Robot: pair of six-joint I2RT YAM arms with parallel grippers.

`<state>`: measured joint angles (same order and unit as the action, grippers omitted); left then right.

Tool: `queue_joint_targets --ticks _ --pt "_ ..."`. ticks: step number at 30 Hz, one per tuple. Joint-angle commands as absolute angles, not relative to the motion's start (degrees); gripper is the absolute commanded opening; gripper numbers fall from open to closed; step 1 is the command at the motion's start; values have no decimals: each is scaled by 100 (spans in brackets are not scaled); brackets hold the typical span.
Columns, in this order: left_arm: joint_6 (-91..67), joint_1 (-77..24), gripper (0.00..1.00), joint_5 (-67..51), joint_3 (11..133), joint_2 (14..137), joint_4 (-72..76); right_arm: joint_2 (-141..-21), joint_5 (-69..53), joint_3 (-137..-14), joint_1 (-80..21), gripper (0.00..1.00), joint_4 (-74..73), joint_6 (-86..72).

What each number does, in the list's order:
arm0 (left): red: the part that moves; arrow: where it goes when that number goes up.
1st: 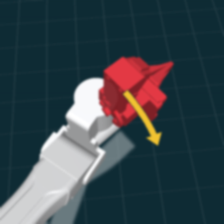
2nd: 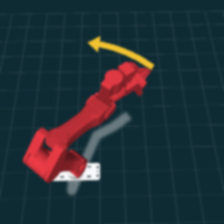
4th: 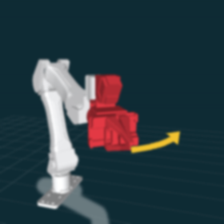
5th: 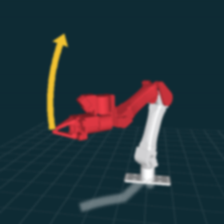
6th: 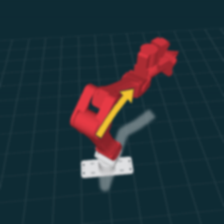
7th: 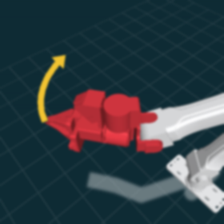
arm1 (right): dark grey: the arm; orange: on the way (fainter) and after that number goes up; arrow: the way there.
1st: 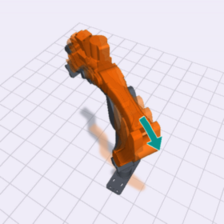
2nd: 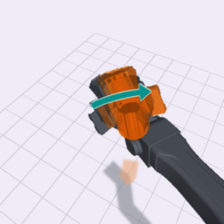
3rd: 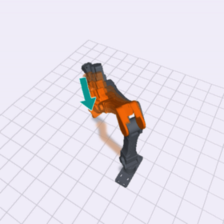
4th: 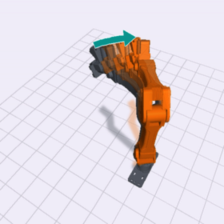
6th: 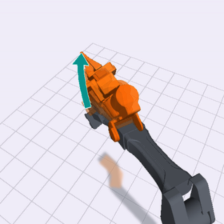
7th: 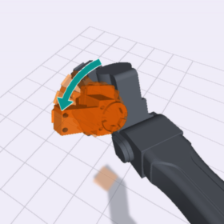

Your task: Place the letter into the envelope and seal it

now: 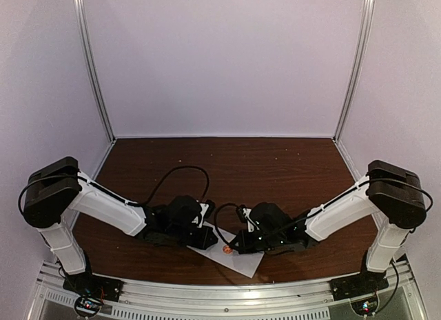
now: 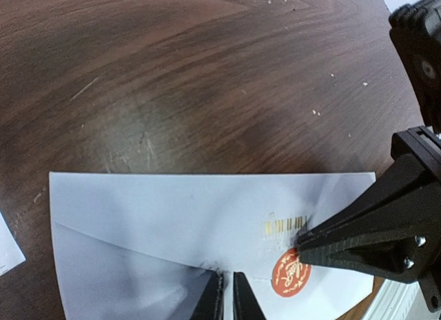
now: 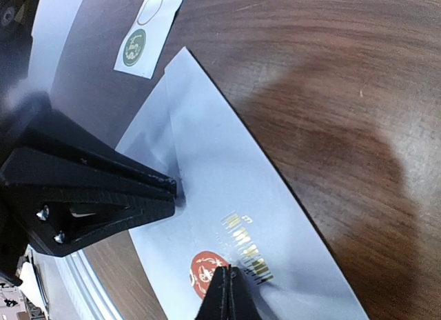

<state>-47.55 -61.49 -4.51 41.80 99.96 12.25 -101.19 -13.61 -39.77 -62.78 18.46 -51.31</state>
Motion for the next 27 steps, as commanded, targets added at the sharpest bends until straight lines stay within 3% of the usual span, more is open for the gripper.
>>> queue_joint_targets --ticks 1,7,14,19,27 --pt "-4923 -6144 8 -288 4074 9923 1681 -10171 -1636 -3746 -6451 0 722 -5134" --pt "-4984 -6143 7 -321 4090 9971 1679 -9716 -1773 -3805 -6455 1 549 -5071" --pt "-4790 -6142 8 -235 4130 9730 1357 -9326 -1471 -4200 -6435 22 268 -4935" --pt "-4816 -6143 8 -239 4014 9480 1320 -9467 -1431 -4414 -6428 21 306 -4921" --pt "-4756 -6142 8 -300 4043 9442 1274 -9820 -1575 -4479 -6426 12 702 -5020"
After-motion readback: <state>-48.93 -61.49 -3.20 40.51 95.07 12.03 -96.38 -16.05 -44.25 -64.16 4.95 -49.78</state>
